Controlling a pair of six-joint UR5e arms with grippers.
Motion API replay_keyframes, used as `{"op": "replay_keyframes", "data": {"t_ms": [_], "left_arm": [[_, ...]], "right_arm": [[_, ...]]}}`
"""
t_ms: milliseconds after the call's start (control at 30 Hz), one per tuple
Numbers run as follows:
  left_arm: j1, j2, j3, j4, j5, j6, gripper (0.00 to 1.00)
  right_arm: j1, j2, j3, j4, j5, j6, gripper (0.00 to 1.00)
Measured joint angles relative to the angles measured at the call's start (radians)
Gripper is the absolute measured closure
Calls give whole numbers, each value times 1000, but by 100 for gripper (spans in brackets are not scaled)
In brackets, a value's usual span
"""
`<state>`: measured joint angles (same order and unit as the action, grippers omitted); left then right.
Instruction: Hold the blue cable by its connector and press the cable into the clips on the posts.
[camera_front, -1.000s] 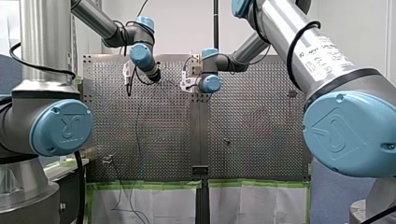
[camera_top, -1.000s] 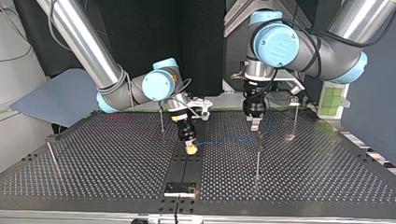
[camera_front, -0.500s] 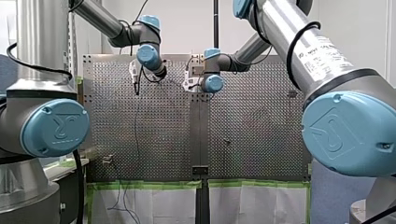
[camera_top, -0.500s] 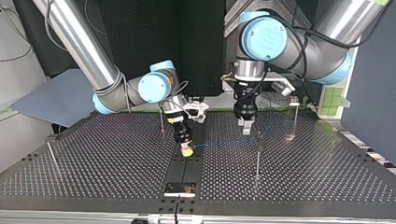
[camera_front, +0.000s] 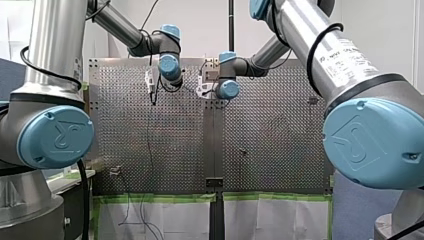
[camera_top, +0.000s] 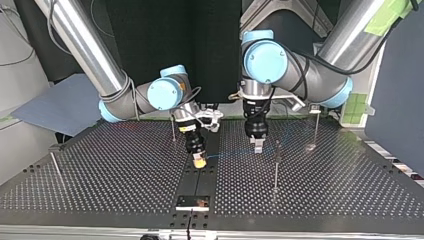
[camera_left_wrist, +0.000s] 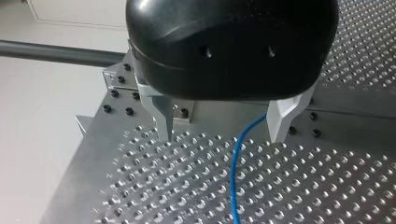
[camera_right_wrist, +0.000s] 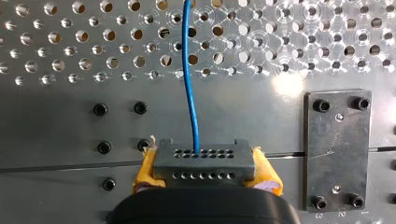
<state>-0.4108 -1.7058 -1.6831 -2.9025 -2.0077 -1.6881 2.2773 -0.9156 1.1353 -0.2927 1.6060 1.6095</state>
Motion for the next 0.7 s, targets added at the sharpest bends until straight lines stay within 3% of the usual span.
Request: {"op": "replay_keyframes", "data": {"t_ms": [400, 700], "left_arm": [[21, -49, 1, 50, -41, 10, 0], [38, -51, 14, 77, -35, 10, 0]], "right_arm": [[0, -1, 0, 0, -2, 0, 100], [0, 0, 0, 0, -2, 0, 100]]}}
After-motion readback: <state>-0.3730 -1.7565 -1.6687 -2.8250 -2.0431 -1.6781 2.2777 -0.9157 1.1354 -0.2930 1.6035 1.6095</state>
